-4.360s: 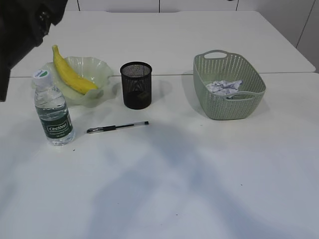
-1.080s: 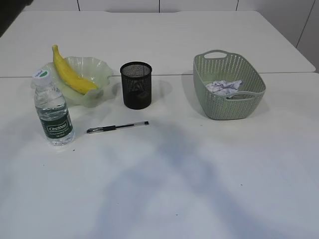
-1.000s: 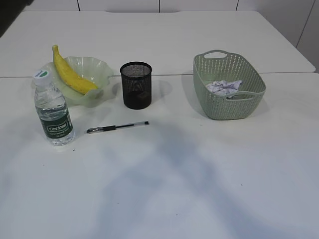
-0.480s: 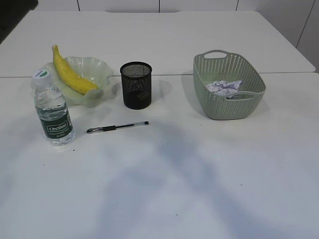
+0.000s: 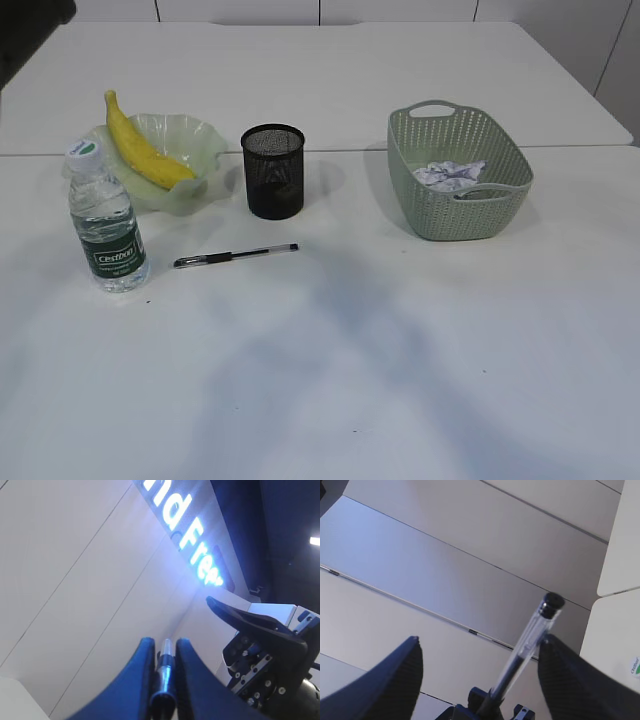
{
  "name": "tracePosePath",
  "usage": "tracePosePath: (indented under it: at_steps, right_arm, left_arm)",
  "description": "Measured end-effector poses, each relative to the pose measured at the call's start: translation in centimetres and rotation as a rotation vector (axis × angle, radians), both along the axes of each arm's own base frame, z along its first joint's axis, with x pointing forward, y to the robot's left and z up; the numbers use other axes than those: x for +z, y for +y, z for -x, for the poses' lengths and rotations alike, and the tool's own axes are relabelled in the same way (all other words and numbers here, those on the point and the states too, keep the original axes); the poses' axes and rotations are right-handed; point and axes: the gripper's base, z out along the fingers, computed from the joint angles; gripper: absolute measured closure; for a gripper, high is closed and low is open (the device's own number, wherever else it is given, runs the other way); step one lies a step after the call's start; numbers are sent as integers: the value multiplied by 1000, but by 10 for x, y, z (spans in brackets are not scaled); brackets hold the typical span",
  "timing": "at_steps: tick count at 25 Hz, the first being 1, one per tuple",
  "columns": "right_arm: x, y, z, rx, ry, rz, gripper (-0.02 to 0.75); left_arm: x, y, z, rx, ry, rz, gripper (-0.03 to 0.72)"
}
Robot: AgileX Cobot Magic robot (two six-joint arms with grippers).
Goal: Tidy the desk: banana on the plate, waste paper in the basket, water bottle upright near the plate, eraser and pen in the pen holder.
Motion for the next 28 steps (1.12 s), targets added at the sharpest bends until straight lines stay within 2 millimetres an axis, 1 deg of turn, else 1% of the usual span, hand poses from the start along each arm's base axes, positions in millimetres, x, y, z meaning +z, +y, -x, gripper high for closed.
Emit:
tracePosePath:
  at_steps: [2,4,11,16,18,24,28]
  right_arm:
    - [0,0,0,2,0,0,190]
    - [0,0,0,2,0,0,182]
    - [0,0,0,-5,1,1,179]
    - [-1,-2,-3,-42,5,13,177]
    - [0,-6,-4,-73,-15,46,176]
    - [17,-30,6,-181,-157,180,176]
    - [20,-40,9,-211,-187,256,175]
  left_arm:
    - [0,0,0,1,0,1,634]
    - [0,0,0,3,1,2,634]
    - [0,2,-1,23,1,3,634]
    - [0,2,-1,33,-2,0,634]
    - [0,2,-1,39,-6,-5,634]
    - [0,3,-2,56,-6,-5,634]
    - [0,4,-3,80,-16,-20,634]
